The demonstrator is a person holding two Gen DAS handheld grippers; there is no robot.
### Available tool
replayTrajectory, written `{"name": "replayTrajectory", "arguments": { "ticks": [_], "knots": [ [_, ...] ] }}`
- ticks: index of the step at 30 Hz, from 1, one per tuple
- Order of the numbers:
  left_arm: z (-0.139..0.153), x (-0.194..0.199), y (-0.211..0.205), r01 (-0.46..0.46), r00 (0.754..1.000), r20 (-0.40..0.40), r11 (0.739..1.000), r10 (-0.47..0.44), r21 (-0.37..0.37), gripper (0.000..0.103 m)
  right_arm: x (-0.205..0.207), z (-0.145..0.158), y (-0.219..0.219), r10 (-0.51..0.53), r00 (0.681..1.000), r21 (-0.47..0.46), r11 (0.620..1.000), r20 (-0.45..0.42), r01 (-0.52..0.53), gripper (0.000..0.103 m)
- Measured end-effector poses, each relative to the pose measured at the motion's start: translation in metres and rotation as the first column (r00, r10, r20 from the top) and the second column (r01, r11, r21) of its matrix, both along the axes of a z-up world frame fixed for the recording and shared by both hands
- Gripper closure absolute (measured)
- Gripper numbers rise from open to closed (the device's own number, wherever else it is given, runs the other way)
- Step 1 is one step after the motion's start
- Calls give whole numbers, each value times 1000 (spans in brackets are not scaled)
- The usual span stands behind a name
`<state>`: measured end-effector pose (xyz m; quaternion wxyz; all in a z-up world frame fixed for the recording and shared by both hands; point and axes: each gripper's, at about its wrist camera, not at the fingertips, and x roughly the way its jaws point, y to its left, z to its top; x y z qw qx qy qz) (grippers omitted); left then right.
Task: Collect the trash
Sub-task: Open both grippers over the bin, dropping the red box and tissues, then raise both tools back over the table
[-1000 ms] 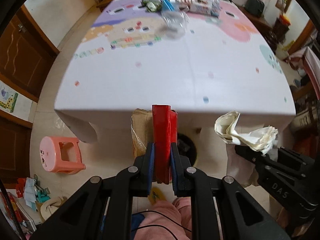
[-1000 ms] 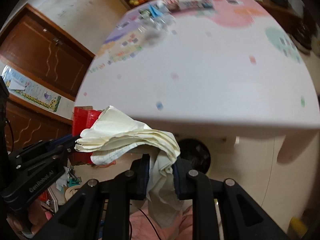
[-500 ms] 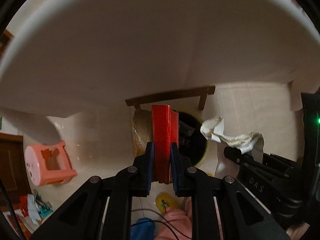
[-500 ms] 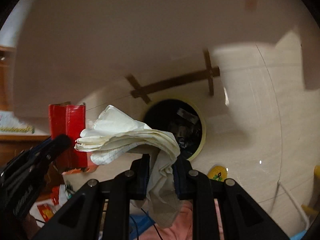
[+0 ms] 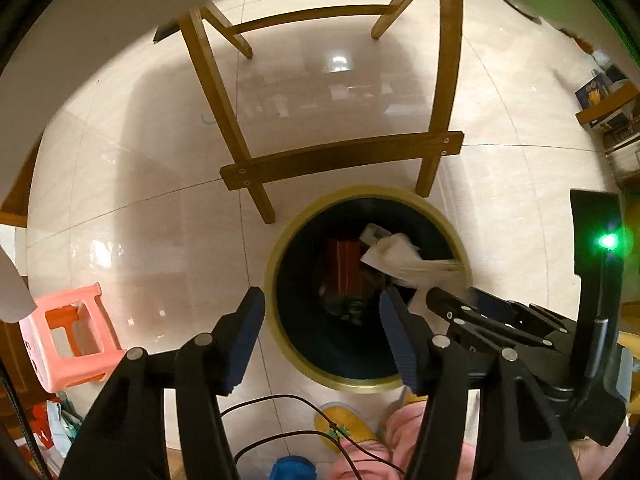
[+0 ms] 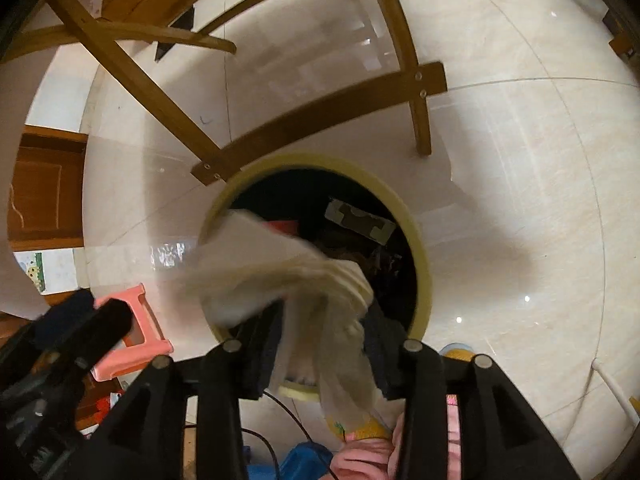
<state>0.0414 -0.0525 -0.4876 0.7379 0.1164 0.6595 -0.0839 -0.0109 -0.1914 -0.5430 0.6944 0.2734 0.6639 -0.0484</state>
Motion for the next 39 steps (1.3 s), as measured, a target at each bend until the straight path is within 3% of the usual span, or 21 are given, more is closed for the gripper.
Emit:
{"name": "replayTrajectory", "arguments": {
  "ticks": [4,8,15,26,32,39],
  "knots": [
    [-4,4,9,-24,1000,8,1000,24,16,45,-3,-2,4,-7,1000,8,1000,6,7,54],
    [4,2,20,-56,998,16,998,56,26,45,-4,6,9,1,1000,6,1000,21,-2,54],
    [46,-19,31,-102,995,21,995,102,20,45,-10,45,10,4,999,8,1000,54,-5,54],
    [185,-54,44,-116,990,83,993,117,-14,45,-39,173,22,26,993,15,999,119,-28,54],
    [269,-77,53,-71,989,125,997,76,-41,44,-57,253,33,43,986,0,999,164,-43,54],
    [345,-96,62,-15,984,174,997,27,-71,44,-69,336,46,58,965,-25,998,255,-53,54]
  ]
}}
